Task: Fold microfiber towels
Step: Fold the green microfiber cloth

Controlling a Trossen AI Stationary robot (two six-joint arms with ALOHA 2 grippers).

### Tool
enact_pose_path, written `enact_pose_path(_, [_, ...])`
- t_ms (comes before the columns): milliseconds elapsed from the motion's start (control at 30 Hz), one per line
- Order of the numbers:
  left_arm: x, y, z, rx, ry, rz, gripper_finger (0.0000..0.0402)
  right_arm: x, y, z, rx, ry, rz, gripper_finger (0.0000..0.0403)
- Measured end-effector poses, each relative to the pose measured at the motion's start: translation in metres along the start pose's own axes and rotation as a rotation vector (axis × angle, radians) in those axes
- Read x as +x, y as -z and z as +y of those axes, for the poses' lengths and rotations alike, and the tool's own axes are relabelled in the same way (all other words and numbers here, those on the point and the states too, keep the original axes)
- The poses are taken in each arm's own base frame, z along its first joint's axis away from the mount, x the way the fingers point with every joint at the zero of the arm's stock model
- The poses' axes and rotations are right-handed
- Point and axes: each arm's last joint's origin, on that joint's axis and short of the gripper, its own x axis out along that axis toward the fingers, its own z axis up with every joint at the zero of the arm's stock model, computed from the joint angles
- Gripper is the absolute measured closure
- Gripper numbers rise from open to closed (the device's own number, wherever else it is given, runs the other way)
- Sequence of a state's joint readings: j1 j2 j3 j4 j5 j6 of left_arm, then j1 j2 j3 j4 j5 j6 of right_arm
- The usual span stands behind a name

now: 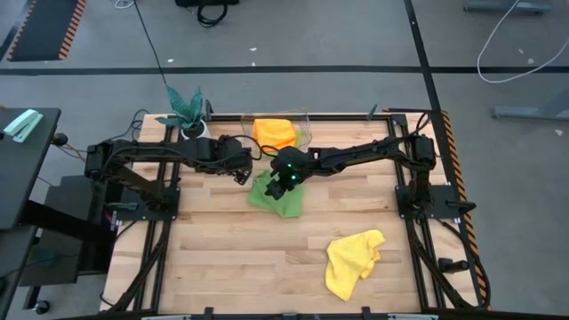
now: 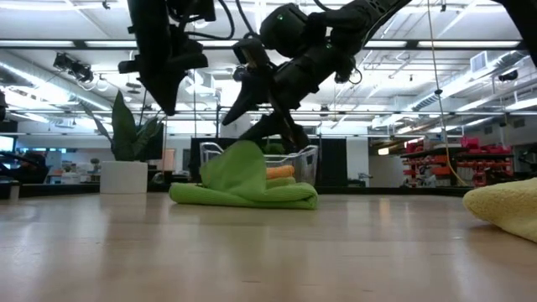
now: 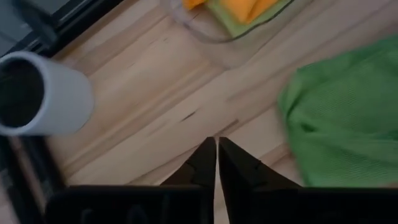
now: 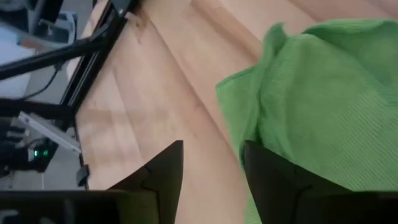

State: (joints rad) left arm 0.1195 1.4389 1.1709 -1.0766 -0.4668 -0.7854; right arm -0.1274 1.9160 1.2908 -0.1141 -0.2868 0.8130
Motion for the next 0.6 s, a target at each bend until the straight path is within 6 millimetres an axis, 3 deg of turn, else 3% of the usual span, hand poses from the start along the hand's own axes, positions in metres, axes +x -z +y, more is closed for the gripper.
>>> enact_pose_path(300, [-0.007,0.008,0.003,-0.022,-0.033,0.011,0.038,-0.009,-0.006,0.016,-0.108,-0.112,-0.004,0.0231])
enact_pose_path(367, [-0.008,0.01,0.001,-0.016,-0.028,0.01,0.0385,-0.017,-0.003,0.015,-0.107,-0.061,0.013,0.0231])
enact_pose_path(533, [-0.011,0.013,-0.004,-0.043,-0.008,0.0,0.039,-0.032,0.014,-0.001,-0.085,0.284,0.087,0.0239])
enact_pose_path(600, [-0.013,0.014,-0.008,-0.056,0.029,0.004,0.0391,-0.033,0.02,-0.005,-0.093,0.329,0.14,0.0249])
